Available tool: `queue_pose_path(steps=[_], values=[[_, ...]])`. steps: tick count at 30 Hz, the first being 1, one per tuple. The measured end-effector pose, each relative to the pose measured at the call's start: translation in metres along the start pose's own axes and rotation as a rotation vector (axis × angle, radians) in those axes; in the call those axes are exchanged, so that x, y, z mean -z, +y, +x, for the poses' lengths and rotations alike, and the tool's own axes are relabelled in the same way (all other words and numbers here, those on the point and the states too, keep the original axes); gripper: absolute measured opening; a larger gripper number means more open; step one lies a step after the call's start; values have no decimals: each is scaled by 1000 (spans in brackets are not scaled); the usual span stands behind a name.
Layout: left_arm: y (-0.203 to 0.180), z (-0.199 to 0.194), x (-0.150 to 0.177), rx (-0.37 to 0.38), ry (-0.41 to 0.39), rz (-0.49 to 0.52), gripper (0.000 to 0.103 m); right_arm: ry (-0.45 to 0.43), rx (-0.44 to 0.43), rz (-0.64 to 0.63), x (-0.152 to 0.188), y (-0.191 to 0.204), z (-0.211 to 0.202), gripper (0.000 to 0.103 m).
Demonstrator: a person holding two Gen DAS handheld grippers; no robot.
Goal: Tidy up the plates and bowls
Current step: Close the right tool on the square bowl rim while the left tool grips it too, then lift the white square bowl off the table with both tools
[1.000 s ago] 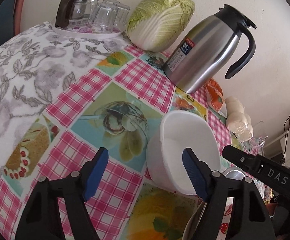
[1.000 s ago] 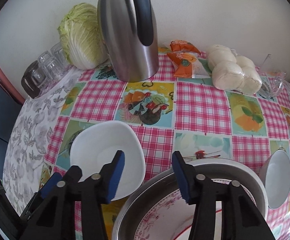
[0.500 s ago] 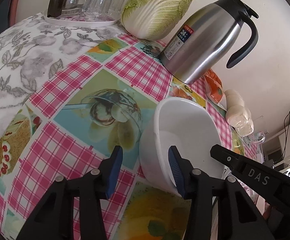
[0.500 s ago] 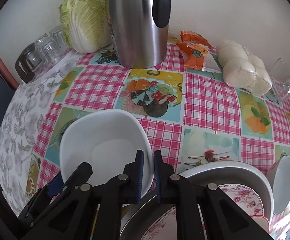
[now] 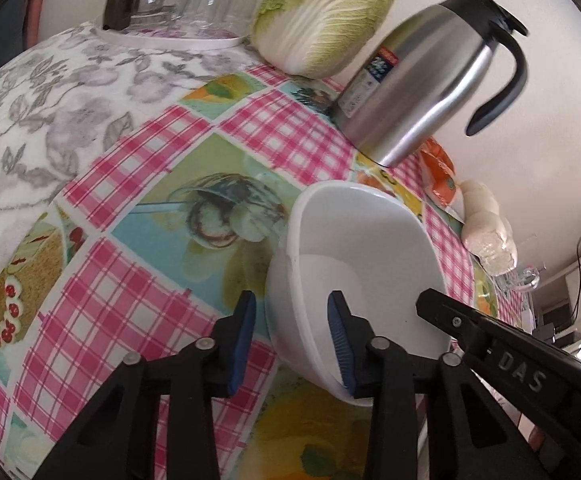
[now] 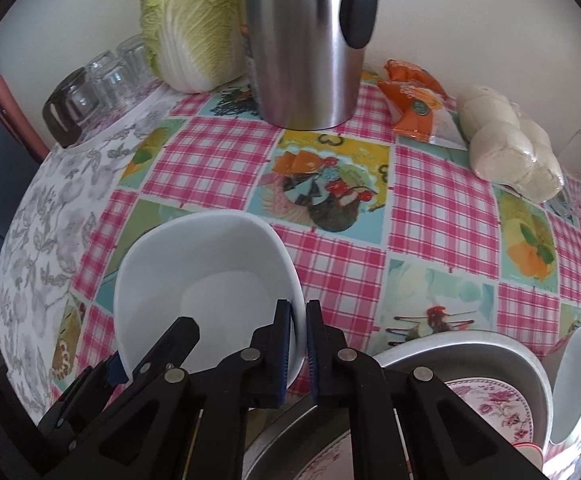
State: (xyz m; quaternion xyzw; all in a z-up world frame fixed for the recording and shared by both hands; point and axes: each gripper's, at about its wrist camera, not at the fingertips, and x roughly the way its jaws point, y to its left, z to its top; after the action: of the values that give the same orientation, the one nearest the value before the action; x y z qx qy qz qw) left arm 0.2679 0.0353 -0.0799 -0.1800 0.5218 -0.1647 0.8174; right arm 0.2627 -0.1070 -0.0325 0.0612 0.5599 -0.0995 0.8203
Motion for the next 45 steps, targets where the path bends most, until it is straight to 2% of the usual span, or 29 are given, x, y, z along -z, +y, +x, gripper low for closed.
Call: queue_pose_path(steps=[13, 20, 25, 36, 40, 45], values=[[30, -12, -4, -76, -22, -57, 22, 1, -45, -95, 12, 37, 2, 9], [44, -25, -4, -26, -21, -103, 18, -35, -102, -87, 18, 43, -14, 8], [36, -50, -7, -14, -59, -87, 17, -87, -113, -98, 19, 49, -42, 8], [-6, -134, -3, -12, -203, 14, 18, -258, -148, -102, 35, 43, -130, 8], [-22, -156, 5, -5, -229, 46, 18, -319, -139, -100, 48, 37, -160, 8], [-41, -174, 16, 4, -241, 84, 18, -346, -166, -61, 65, 17, -184, 8]])
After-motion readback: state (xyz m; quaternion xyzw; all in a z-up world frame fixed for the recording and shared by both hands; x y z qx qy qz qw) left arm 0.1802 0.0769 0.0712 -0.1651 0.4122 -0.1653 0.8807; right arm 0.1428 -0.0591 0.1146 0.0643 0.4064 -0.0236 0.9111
